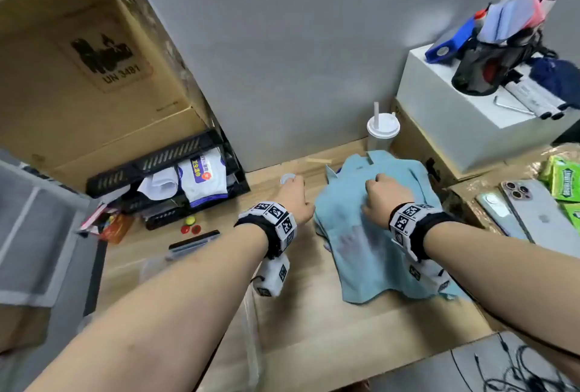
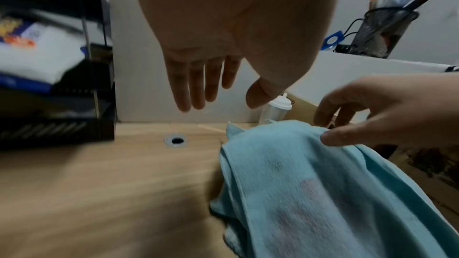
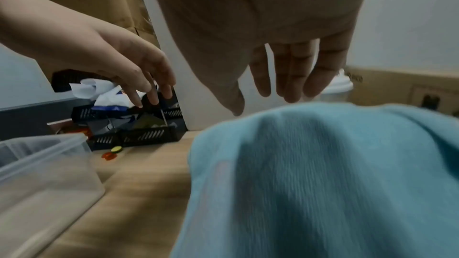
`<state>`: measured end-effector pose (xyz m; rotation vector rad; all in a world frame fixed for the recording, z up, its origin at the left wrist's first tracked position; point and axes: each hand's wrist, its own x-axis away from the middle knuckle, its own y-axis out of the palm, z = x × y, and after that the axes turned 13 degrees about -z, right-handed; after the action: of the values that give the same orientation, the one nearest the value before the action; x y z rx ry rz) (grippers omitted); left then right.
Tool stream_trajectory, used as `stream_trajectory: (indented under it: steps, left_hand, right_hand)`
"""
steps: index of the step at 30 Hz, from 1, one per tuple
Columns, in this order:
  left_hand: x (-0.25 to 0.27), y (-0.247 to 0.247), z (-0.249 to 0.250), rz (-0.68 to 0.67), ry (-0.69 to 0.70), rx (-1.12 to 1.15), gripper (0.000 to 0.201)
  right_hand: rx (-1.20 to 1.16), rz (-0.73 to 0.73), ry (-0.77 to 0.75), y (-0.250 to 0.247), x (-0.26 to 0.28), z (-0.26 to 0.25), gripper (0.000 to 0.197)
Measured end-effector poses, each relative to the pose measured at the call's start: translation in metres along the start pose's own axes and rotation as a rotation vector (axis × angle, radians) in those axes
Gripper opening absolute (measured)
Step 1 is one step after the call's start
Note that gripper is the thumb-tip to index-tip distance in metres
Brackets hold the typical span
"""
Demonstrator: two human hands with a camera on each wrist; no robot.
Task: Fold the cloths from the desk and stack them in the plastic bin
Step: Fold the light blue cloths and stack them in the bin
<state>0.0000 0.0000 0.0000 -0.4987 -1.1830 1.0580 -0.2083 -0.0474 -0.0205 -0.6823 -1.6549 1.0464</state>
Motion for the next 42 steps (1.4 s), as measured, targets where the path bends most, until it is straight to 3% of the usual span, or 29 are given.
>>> stream_trajectory:
  steps: [3,7,12,16,20,22,25,26,29,31,33,37,42]
  left_hand:
    - [-0.021,0.028,-0.003,-0.099,-0.060,0.100,0.043]
    - [-0.045,0.046,0.002,-0.175,-0.127,0.224,0.042]
    - [-0.069,0.047,0.006,-0.160,-0.238,0.471,0.055]
    - [-0.082,0.041,0.005,-0.063,-0.253,0.665,0.059]
    - [-0.083,0.024,0.001,0.003,-0.292,1.040,0.065]
    - [-0.079,0.015,0.003,-0.106,-0.274,1.257,0.062]
    - [-0.063,-0.010,0.013,-0.204,-0.136,1.336,0.019]
    - [-0.060,-0.021,0.016,-0.217,-0.095,1.325,0.015]
    - [-0.031,-0.066,0.026,-0.279,0.008,1.231,0.022]
    - [-0.011,-0.096,0.030,-0.291,0.048,1.178,0.040]
    - [0.004,-0.120,0.029,-0.282,0.063,1.151,0.041]
    - [0.045,-0.168,0.023,-0.186,0.090,1.073,0.014]
    - [0.081,-0.205,-0.005,0.013,0.113,1.006,0.003]
  right_hand:
    - [0.042,-0.028,0.057,0.023,-0.006,0.011,0.020]
    - [0.041,-0.029,0.067,0.044,-0.015,0.024,0.017]
    - [-0.020,-0.034,0.045,0.048,-0.021,0.027,0.018]
    - [-0.047,-0.040,0.017,0.043,-0.025,0.028,0.018]
    - [-0.067,-0.057,0.029,0.023,-0.026,0.021,0.013]
    - [-0.113,-0.032,0.048,0.009,-0.025,0.015,0.020]
    - [-0.228,0.064,0.025,-0.013,-0.025,0.006,0.027]
    - [-0.249,0.094,0.002,-0.022,-0.026,0.003,0.034]
    - [-0.311,0.127,-0.144,-0.052,-0.029,-0.010,0.074]
    - [-0.364,0.126,-0.285,-0.073,-0.029,-0.024,0.083]
    - [-0.427,0.075,-0.396,-0.087,-0.032,-0.039,0.068]
    - [-0.469,-0.119,-0.456,-0.119,-0.019,-0.072,0.025]
    - [-0.424,-0.121,-0.476,-0.131,-0.014,-0.097,0.009]
